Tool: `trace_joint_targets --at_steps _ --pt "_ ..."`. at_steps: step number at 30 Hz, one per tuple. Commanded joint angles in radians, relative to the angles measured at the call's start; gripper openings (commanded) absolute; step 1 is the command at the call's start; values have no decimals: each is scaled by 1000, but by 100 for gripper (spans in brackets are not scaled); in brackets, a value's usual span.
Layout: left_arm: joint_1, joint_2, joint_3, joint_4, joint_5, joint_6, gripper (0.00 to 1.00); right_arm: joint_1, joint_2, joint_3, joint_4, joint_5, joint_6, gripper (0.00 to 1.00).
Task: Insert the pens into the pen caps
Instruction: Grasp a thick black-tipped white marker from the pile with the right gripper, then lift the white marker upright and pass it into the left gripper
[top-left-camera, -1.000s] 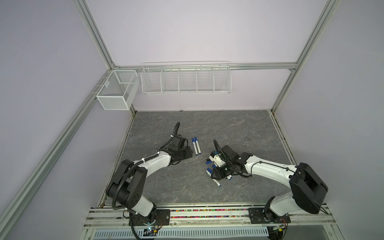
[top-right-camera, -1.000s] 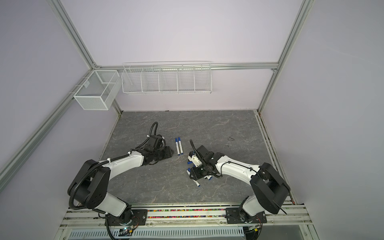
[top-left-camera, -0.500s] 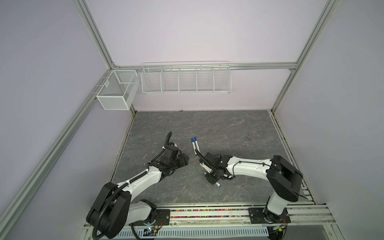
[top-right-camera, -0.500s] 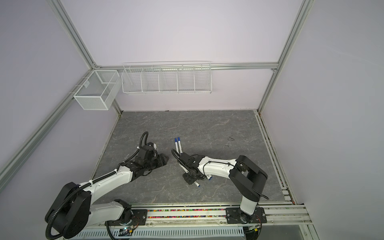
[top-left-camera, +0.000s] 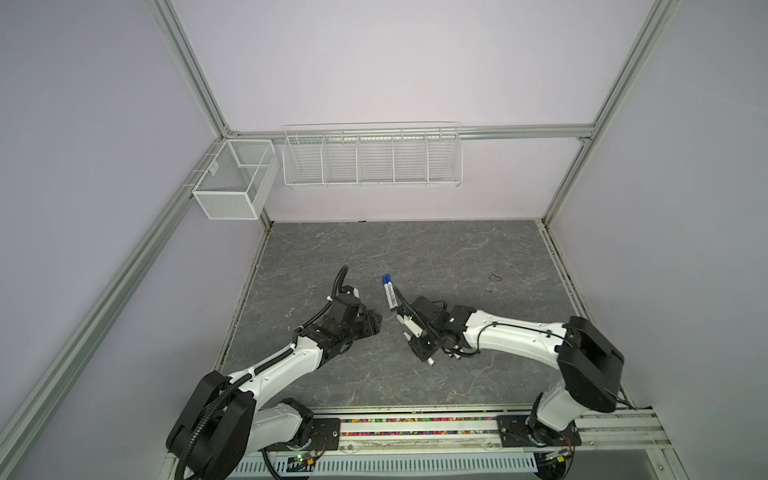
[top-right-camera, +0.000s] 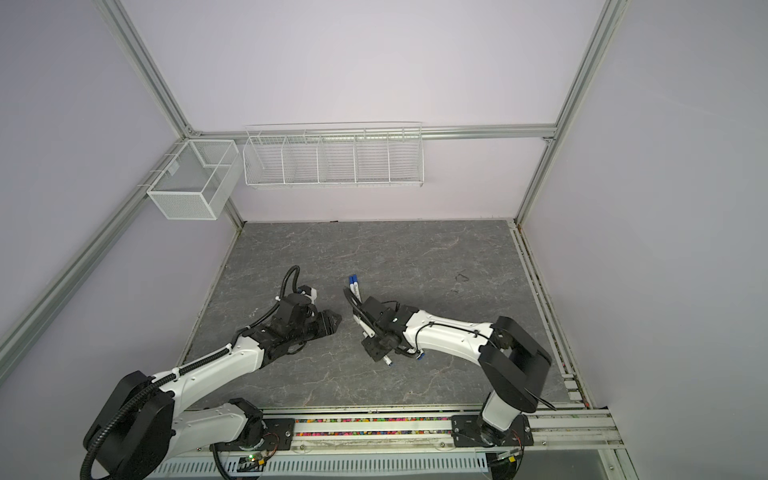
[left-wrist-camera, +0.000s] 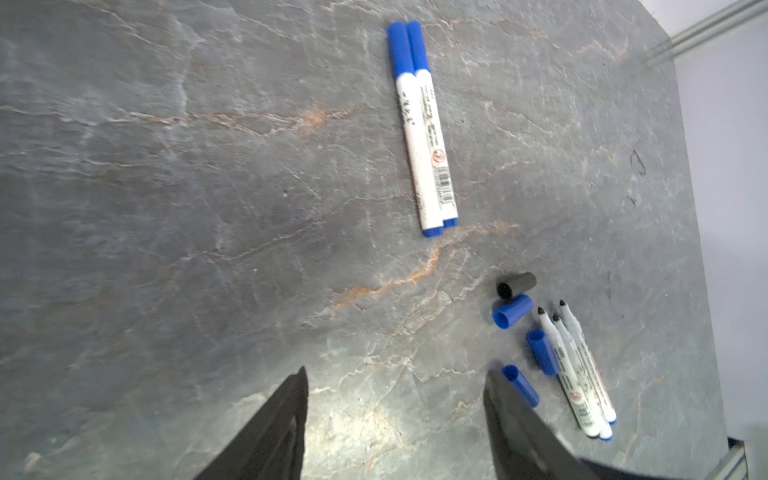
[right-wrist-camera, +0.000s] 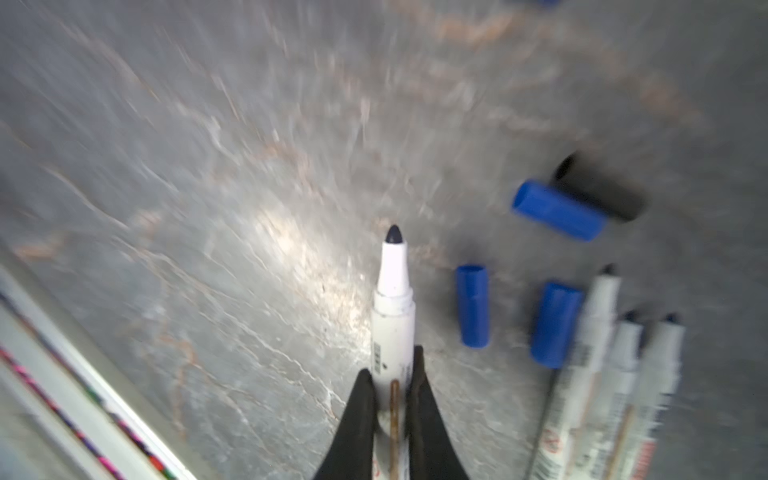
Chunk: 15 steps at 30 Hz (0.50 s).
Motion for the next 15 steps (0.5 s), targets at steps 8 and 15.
trace_joint_targets --at_steps 8,15 --pt "-106 -25 41 176 235 135 68 -250 -181 -158 467 -315 323 8" --pt "-120 -19 67 239 366 163 70 -263 -155 -192 625 -384 424 8"
